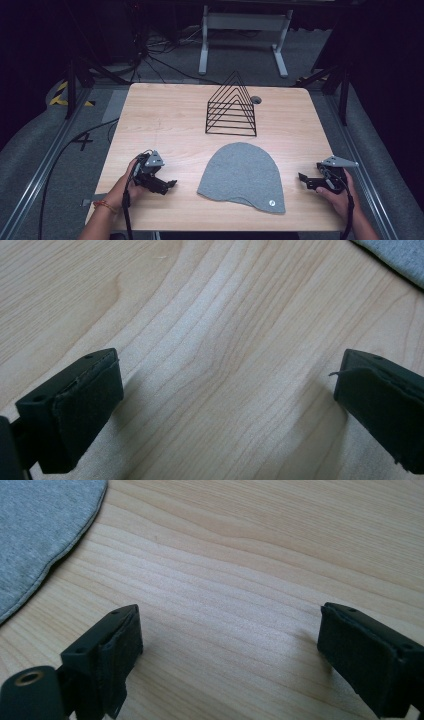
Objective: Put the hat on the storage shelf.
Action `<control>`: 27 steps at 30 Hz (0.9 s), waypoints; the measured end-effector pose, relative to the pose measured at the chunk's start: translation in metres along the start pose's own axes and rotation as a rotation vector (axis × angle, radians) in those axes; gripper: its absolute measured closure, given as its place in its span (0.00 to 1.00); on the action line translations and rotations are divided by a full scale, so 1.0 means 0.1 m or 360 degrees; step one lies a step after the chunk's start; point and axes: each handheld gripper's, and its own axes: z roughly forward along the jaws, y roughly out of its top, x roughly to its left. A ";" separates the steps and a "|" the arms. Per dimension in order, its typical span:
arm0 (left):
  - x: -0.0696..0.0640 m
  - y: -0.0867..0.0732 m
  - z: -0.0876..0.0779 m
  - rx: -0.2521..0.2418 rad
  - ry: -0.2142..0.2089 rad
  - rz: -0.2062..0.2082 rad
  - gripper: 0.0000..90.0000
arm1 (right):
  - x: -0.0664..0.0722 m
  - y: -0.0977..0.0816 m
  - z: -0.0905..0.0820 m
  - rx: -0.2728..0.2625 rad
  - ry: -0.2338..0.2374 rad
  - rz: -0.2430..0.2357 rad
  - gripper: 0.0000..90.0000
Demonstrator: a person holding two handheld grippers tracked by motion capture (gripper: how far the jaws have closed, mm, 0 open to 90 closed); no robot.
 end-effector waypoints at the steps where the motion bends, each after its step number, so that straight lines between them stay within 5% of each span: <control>1: -0.01 0.00 0.00 -0.0001 0.0003 -0.0010 0.00 | 0.00 0.00 0.00 0.0001 0.0000 0.0001 0.12; 11: -0.01 -0.01 -0.02 0.0016 0.0010 -0.0002 0.01 | 0.01 0.00 0.00 0.0006 -0.0007 0.0004 0.14; 13: -0.02 0.00 -0.04 -0.0003 0.0019 -0.0035 0.13 | 0.00 0.01 -0.02 0.0009 0.0013 -0.0011 0.22; 14: -0.02 0.02 -0.05 -0.0012 0.0025 -0.0043 0.24 | -0.02 0.01 -0.05 -0.0005 0.0056 0.0015 0.31; 15: -0.02 0.04 -0.06 -0.0011 0.0004 -0.0033 0.24 | -0.02 0.01 -0.05 -0.0005 0.0056 0.0015 0.31; 16: -0.04 0.10 -0.06 -0.0012 -0.0006 -0.0027 0.27 | -0.03 0.03 -0.07 -0.0028 0.0212 0.0054 0.37; 17: -0.04 0.10 -0.06 -0.0012 -0.0006 -0.0027 0.25 | -0.03 0.03 -0.07 -0.0028 0.0212 0.0054 0.37; 19: -0.07 0.17 -0.06 -0.0008 -0.0020 -0.0018 0.35 | 0.02 0.09 -0.12 -0.0060 0.0232 0.0022 0.43; 25: -0.12 0.39 -0.03 -0.0052 -0.0039 0.0023 0.35 | 0.29 0.36 -0.20 -0.0124 0.0284 -0.0160 0.49; 27: -0.13 0.47 0.00 -0.0048 -0.0060 0.0046 0.36 | 0.33 0.39 -0.20 -0.0113 0.0293 -0.0170 0.50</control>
